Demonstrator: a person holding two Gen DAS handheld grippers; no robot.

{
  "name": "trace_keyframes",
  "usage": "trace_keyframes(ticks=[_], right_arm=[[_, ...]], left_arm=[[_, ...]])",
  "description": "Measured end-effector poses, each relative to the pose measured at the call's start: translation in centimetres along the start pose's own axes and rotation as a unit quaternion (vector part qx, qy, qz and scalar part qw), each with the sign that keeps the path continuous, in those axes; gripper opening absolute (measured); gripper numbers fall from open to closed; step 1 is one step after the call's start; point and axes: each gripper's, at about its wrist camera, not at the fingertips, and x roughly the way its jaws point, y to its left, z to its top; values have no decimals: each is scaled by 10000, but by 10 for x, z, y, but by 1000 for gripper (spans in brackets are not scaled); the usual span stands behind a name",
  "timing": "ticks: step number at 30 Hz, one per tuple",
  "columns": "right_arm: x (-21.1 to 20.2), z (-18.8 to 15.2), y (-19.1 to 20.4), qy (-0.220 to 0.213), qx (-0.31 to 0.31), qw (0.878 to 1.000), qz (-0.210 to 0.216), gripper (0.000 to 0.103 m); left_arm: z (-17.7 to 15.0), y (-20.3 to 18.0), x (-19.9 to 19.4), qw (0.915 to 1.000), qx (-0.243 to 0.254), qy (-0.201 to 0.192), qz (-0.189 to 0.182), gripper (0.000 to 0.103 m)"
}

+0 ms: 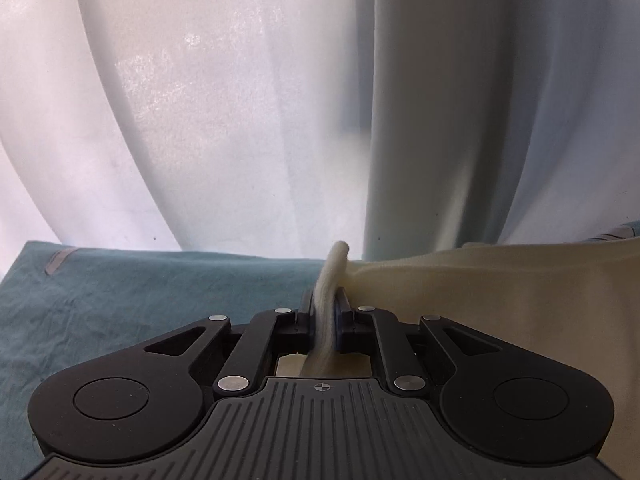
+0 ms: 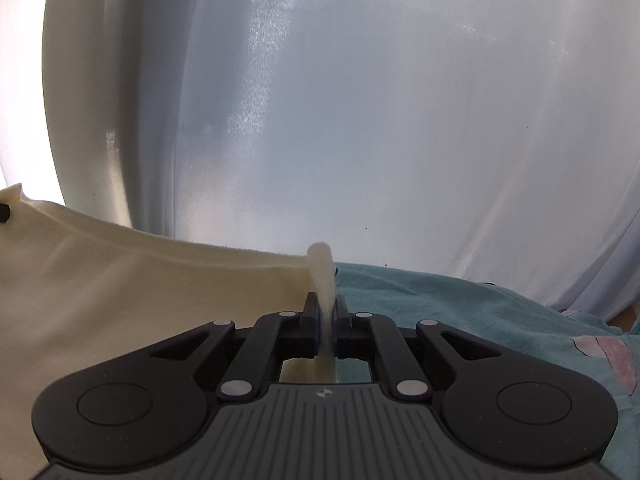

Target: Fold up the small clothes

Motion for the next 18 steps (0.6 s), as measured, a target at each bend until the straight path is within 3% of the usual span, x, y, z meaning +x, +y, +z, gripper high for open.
trace_keyframes(ticks=[5, 6, 7, 8, 9, 14, 18], right_arm=[[9, -5, 5, 157, 38, 9998, -136, 8], [9, -5, 4, 156, 70, 9997, -163, 11], [3, -8, 1, 134, 118, 9996, -207, 17], [1, -8, 0, 119, 150, 9994, -280, 32], [-4, -9, -1, 67, 217, 9993, -295, 37], [-43, -21, -2, -164, 336, 9992, 142, 37], [-81, -44, -2, -189, 303, 9967, 725, 36]], left_arm=[[-3, -1, -1, 10000, 26, -30, 49, 25], [-6, 0, 2, 10000, -3, -21, 78, 33], [-7, 2, 1, 9999, -51, -13, 98, 41], [-8, 4, -1, 9999, -113, 9, 115, 46], [-10, 7, -3, 9998, -175, 38, 112, 53], [-29, 32, -31, 9985, -484, 103, -233, 69], [-52, 46, -60, 9962, -675, 226, -506, 69]])
